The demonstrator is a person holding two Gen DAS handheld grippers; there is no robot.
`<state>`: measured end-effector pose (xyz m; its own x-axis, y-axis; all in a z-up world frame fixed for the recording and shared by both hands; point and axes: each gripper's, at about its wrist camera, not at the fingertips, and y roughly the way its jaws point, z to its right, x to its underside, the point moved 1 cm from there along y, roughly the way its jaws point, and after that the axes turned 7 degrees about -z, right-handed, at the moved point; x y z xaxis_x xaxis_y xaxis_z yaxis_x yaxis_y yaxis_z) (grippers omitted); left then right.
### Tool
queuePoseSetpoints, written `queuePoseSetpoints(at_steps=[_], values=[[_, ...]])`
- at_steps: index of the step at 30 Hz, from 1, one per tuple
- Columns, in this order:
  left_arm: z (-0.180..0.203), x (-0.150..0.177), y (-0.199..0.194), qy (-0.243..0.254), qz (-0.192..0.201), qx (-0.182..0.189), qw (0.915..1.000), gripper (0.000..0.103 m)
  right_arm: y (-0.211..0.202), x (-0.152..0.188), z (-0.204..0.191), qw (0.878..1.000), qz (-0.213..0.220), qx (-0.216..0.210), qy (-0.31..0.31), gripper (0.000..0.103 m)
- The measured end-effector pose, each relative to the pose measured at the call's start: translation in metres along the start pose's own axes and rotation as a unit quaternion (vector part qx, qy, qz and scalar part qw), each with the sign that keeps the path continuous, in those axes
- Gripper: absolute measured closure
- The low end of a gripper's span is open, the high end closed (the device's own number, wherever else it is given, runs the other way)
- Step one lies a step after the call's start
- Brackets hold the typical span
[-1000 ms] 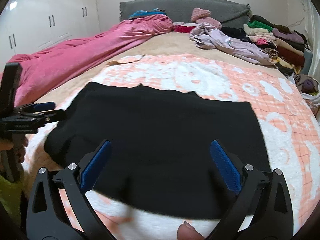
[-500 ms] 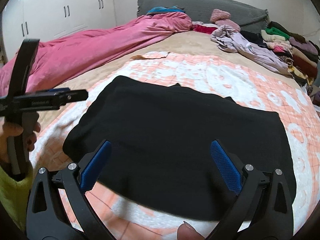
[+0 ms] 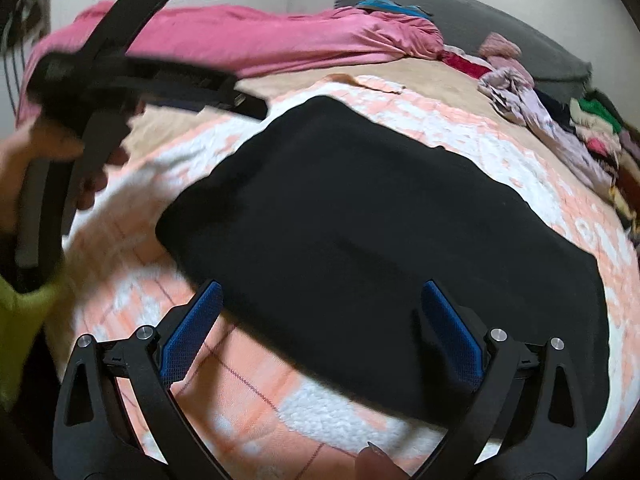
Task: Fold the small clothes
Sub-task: 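Close the right tool on the sweater edge and lift it while the left tool lifts away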
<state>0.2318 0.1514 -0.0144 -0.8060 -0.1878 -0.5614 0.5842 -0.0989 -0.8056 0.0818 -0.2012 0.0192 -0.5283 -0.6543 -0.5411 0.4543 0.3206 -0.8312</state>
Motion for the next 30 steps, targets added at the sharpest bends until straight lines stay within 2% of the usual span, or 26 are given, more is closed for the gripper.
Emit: queuePoseSetpoints(at_steps=[4, 8, 15, 17, 18, 20, 21, 22, 24, 28, 29, 30], values=[[0.005, -0.003, 0.009, 0.008, -0.005, -0.002, 1.0, 0.005, 0.014, 0.003, -0.012, 0.999, -0.018, 0.034, -0.028, 0.009], [0.007, -0.007, 0.023, 0.005, -0.016, 0.0, 0.9999, 0.005, 0.026, 0.0, -0.018, 0.997, -0.016, 0.059, -0.041, 0.009], [0.002, -0.017, 0.047, -0.034, -0.035, 0.05, 0.9975, 0.005, 0.033, -0.013, -0.025, 0.992, 0.008, 0.115, -0.06, 0.009], [0.002, -0.018, 0.052, -0.045, -0.044, 0.077, 0.995, 0.005, 0.03, -0.014, -0.026, 0.991, 0.019, 0.119, -0.066, 0.023], [0.002, -0.017, 0.053, -0.051, -0.047, 0.091, 0.9935, 0.005, 0.029, -0.013, -0.027, 0.991, 0.021, 0.11, -0.067, 0.04], [0.0, -0.016, 0.058, -0.066, -0.055, 0.117, 0.9894, 0.005, 0.024, -0.01, -0.028, 0.992, 0.036, 0.101, -0.068, 0.054], [0.0, -0.016, 0.06, -0.07, -0.058, 0.124, 0.9881, 0.005, 0.022, -0.01, -0.028, 0.992, 0.041, 0.096, -0.068, 0.066], [0.001, -0.016, 0.062, -0.072, -0.06, 0.128, 0.9873, 0.005, 0.019, -0.01, -0.026, 0.993, 0.049, 0.09, -0.062, 0.072], [0.002, -0.014, 0.065, -0.075, -0.065, 0.134, 0.9859, 0.005, 0.014, -0.009, -0.021, 0.994, 0.058, 0.076, -0.043, 0.077], [0.006, -0.011, 0.067, -0.085, -0.066, 0.162, 0.9809, 0.007, 0.004, -0.009, 0.002, 0.997, 0.076, 0.009, 0.016, 0.082], [0.008, -0.01, 0.067, -0.088, -0.068, 0.174, 0.9784, 0.015, 0.002, -0.008, 0.009, 0.996, 0.079, -0.009, 0.032, 0.083], [0.01, -0.009, 0.067, -0.09, -0.07, 0.187, 0.9758, 0.033, 0.0, -0.008, 0.014, 0.995, 0.082, -0.022, 0.044, 0.086]])
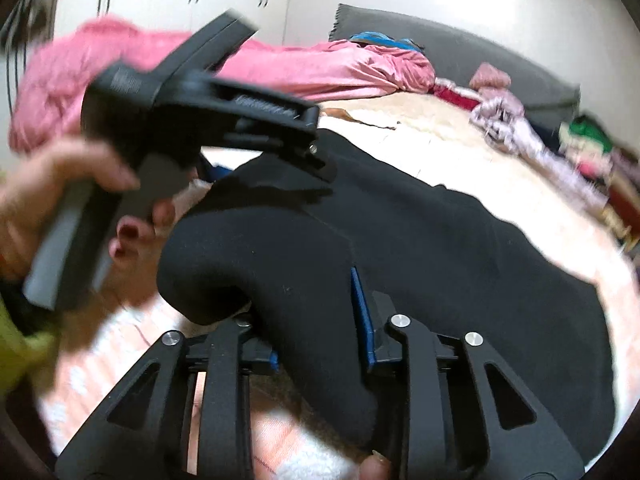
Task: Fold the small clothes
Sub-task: 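Close the right tool on the sweater edge and lift it while the left tool lifts away, then fold the held sweater edge over onto the sweater with the right tool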
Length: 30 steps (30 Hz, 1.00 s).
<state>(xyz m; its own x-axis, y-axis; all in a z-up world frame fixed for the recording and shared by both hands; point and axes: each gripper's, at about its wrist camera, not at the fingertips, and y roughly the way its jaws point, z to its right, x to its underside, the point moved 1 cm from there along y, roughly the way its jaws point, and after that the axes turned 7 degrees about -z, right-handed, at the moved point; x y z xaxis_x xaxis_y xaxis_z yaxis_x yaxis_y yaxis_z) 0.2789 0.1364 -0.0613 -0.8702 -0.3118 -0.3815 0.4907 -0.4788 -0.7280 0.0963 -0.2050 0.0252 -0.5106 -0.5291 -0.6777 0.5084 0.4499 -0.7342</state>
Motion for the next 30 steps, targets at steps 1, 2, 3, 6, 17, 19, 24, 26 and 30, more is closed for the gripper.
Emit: queuePoseSetpoints(at_steps=[1, 2, 3, 6, 17, 19, 24, 26, 30], values=[[0.002, 0.001, 0.002, -0.003, -0.007, 0.018, 0.9998, 0.039, -0.002, 0.0, 0.004, 1.0, 0.003, -0.012, 0.013, 0.088], [0.004, 0.004, 0.007, -0.01, -0.019, 0.041, 0.9989, 0.041, -0.003, 0.001, 0.006, 1.0, 0.004, -0.018, 0.02, 0.089], [0.005, 0.006, 0.011, -0.014, -0.025, 0.053, 0.9982, 0.048, -0.004, 0.001, 0.006, 0.999, 0.005, -0.021, 0.023, 0.089], [0.015, 0.013, 0.017, -0.015, -0.027, 0.062, 0.9976, 0.066, -0.005, 0.004, 0.002, 1.0, 0.004, -0.018, 0.019, 0.09], [0.07, 0.018, 0.003, -0.018, 0.017, 0.072, 0.9971, 0.078, -0.04, 0.01, 0.032, 0.998, 0.033, -0.016, 0.044, 0.094], [0.086, 0.014, 0.002, -0.017, 0.019, 0.074, 0.9969, 0.078, -0.05, 0.014, 0.044, 0.997, 0.04, -0.015, 0.059, 0.094], [0.148, 0.004, 0.016, 0.014, 0.009, 0.053, 0.9985, 0.078, -0.072, 0.026, 0.081, 0.992, 0.054, -0.013, 0.109, 0.094], [0.17, 0.003, 0.025, 0.021, 0.002, 0.039, 0.999, 0.078, -0.079, 0.034, 0.1, 0.989, 0.056, -0.018, 0.136, 0.094], [0.211, 0.004, 0.05, 0.043, -0.021, 0.016, 0.9987, 0.077, -0.087, 0.049, 0.132, 0.981, 0.049, -0.027, 0.184, 0.094]])
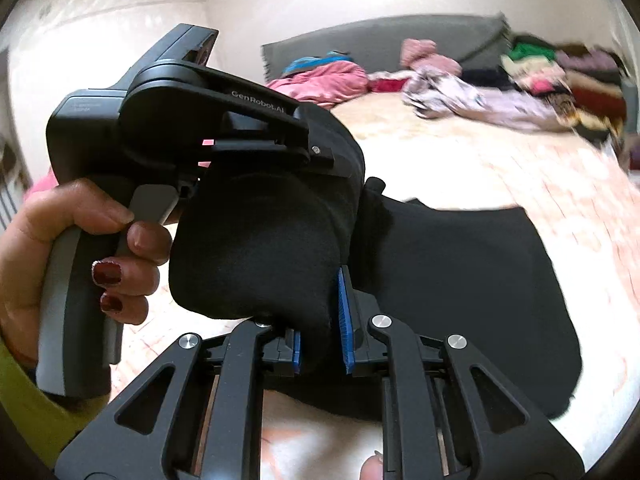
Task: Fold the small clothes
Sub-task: 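Fold the held sweater edge over onto the sweater with the right tool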
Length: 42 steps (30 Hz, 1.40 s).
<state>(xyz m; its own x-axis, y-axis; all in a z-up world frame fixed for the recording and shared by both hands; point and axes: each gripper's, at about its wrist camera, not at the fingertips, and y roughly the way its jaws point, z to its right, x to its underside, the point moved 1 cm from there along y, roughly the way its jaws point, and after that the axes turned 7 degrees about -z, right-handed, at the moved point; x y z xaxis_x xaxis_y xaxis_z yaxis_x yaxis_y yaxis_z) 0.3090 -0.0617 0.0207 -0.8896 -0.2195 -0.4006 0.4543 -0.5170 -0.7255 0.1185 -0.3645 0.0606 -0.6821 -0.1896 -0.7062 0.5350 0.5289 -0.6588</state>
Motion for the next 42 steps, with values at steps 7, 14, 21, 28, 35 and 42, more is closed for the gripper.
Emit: queuePoseSetpoints(at_steps=[7, 14, 21, 28, 35, 42], values=[[0.053, -0.001, 0.058, 0.049, -0.04, -0.076, 0.9951, 0.059, -0.003, 0.012, 0.049, 0.997, -0.025, -0.005, 0.068, 0.093], [0.085, 0.001, 0.06, 0.077, -0.051, -0.023, 0.9955, 0.017, -0.009, 0.02, 0.087, 0.988, -0.071, 0.011, 0.134, 0.076], [0.048, 0.016, 0.001, 0.053, 0.032, -0.024, 0.9978, 0.017, -0.047, 0.023, 0.124, 0.98, -0.038, 0.001, 0.194, 0.058], [-0.008, 0.043, -0.002, 0.043, 0.033, -0.103, 0.9932, 0.017, -0.045, -0.005, 0.151, 0.982, -0.032, -0.013, 0.186, 0.05], [0.015, 0.062, 0.038, 0.121, 0.004, -0.133, 0.9836, 0.018, 0.013, -0.041, 0.15, 0.982, -0.084, -0.027, 0.165, 0.039], [0.013, 0.066, 0.04, 0.13, 0.007, -0.135, 0.9823, 0.02, 0.062, -0.04, 0.157, 0.978, -0.122, -0.038, 0.163, 0.047]])
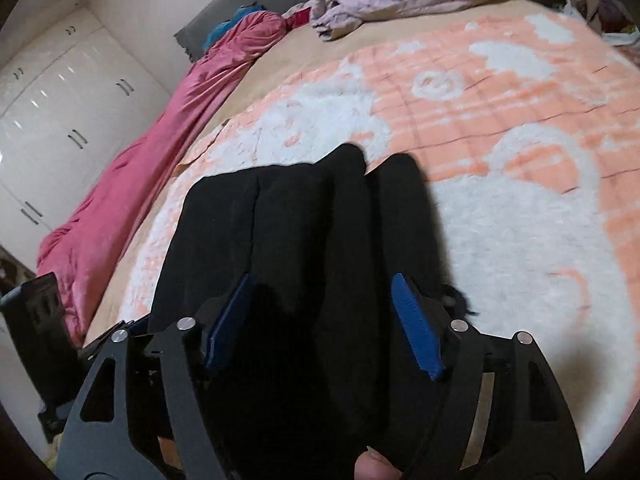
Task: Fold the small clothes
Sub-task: 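Fold the held sweater edge over onto the sweater with the right tool, then open the right tool and withdraw it from the folded sweater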
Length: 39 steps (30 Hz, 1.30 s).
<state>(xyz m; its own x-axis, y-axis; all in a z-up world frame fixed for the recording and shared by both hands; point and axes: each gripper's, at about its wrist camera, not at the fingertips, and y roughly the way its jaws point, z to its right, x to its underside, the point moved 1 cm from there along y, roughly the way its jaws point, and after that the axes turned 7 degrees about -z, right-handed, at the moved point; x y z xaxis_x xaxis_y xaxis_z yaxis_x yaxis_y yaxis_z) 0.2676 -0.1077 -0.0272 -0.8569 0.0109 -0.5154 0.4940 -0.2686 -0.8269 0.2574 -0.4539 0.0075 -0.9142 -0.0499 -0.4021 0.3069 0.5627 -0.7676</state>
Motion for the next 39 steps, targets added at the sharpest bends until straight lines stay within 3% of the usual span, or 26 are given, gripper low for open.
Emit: queuePoseSetpoints(at_steps=[3, 9, 12, 13, 20, 23, 28, 31, 39], values=[[0.003, 0.0, 0.001, 0.004, 0.006, -0.001, 1.0, 0.02, -0.002, 0.001, -0.007, 1.0, 0.004, -0.015, -0.024, 0.071], [0.004, 0.001, 0.001, -0.001, 0.012, 0.0, 0.9999, 0.02, 0.007, 0.002, -0.008, 0.999, 0.01, -0.009, -0.03, 0.067], [0.005, 0.003, -0.002, -0.001, 0.013, 0.0, 0.9999, 0.02, 0.002, 0.004, -0.019, 0.998, 0.026, 0.003, -0.053, 0.092], [0.006, 0.003, -0.003, 0.0, 0.014, -0.002, 0.9999, 0.02, -0.002, 0.005, -0.026, 0.997, 0.036, 0.018, -0.067, 0.094], [0.022, 0.001, -0.025, 0.02, 0.035, 0.016, 0.9991, 0.018, -0.045, 0.0, -0.033, 0.993, 0.069, 0.037, -0.094, 0.095], [0.033, 0.001, -0.022, 0.032, 0.03, 0.019, 0.9989, 0.018, -0.043, -0.002, -0.012, 0.994, 0.049, 0.063, -0.075, 0.095], [0.045, 0.003, -0.001, 0.047, 0.013, 0.002, 0.9988, 0.011, -0.012, -0.001, 0.022, 0.998, -0.003, 0.06, -0.032, 0.091], [0.042, 0.003, -0.001, 0.04, 0.016, 0.005, 0.999, 0.01, -0.018, -0.001, 0.021, 0.996, 0.002, 0.08, -0.041, 0.078], [0.036, 0.006, -0.002, 0.029, 0.012, 0.014, 0.9994, 0.01, -0.055, 0.013, 0.013, 0.993, 0.045, 0.094, -0.054, 0.074]])
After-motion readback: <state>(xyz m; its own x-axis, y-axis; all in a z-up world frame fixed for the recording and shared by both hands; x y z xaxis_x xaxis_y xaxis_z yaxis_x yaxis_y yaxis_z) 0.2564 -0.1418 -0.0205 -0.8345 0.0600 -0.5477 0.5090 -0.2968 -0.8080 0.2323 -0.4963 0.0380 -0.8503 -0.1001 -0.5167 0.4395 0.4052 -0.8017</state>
